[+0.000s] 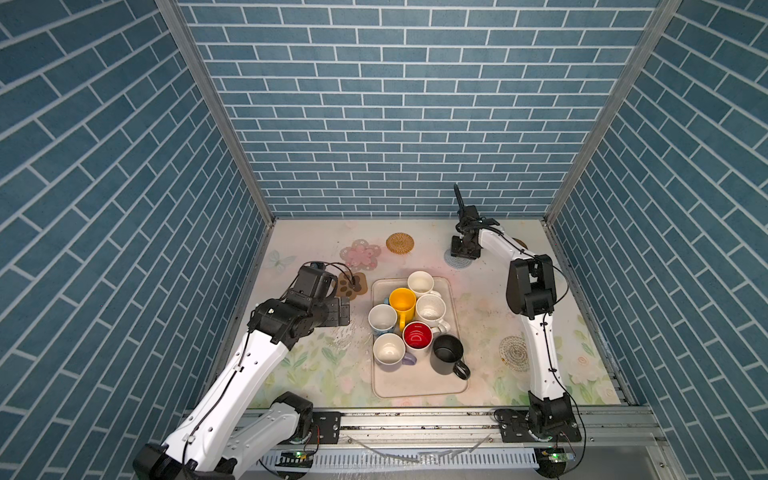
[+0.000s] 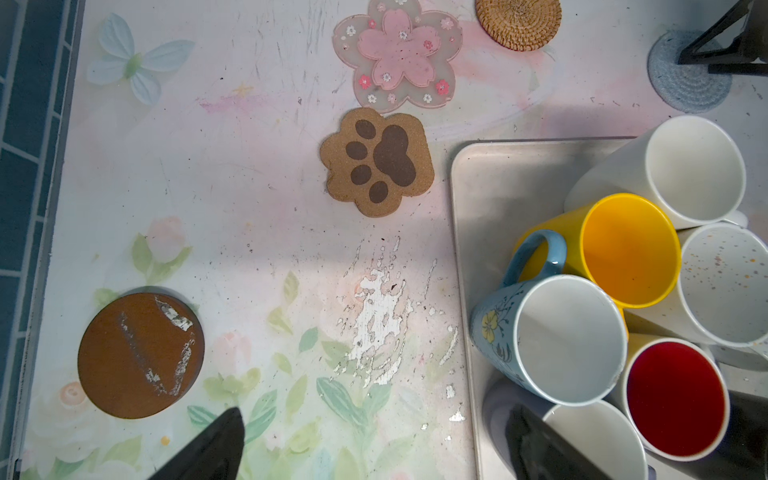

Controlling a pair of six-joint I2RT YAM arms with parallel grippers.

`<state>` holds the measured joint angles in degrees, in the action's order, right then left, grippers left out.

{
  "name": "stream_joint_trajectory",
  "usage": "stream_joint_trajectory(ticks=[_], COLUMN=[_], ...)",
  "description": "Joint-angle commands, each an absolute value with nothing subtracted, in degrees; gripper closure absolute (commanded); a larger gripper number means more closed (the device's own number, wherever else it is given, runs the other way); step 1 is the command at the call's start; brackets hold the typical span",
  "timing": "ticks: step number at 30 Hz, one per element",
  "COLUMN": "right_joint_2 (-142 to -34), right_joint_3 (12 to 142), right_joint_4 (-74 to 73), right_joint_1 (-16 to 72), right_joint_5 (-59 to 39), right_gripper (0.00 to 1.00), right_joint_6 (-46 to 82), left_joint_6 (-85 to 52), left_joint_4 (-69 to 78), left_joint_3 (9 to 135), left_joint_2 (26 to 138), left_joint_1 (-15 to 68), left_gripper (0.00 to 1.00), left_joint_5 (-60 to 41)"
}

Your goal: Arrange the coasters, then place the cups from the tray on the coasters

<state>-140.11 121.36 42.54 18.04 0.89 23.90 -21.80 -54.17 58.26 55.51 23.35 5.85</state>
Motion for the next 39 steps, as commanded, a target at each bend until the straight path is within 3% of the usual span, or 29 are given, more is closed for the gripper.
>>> stream_joint_trajectory(ticks=[1,18,39], right_joint_2=[-142.2,-143.1,-152.0], right_joint_3=[122.9,125.0,141.0], right_joint_4=[47.0,49.0,55.1], right_joint_1=[16.5,10.7,8.0], right_joint_5=[4.1,4.2,4.2], right_gripper=[0.51,0.50,0.50], right_joint_6=[21.8,20.2,18.1], left_joint_6=[-21.3,-20.7,-21.4], left_joint_4=[-53.8,-52.2,-50.1], left_joint_3=[59.7,61.0,61.1], left_joint_2=[55.5,58.8,61.1], left_joint_1=[23.6,23.6,23.6], left_gripper=[0.01,0.01,0.01], left_joint_5=[5.4,4.0,4.1])
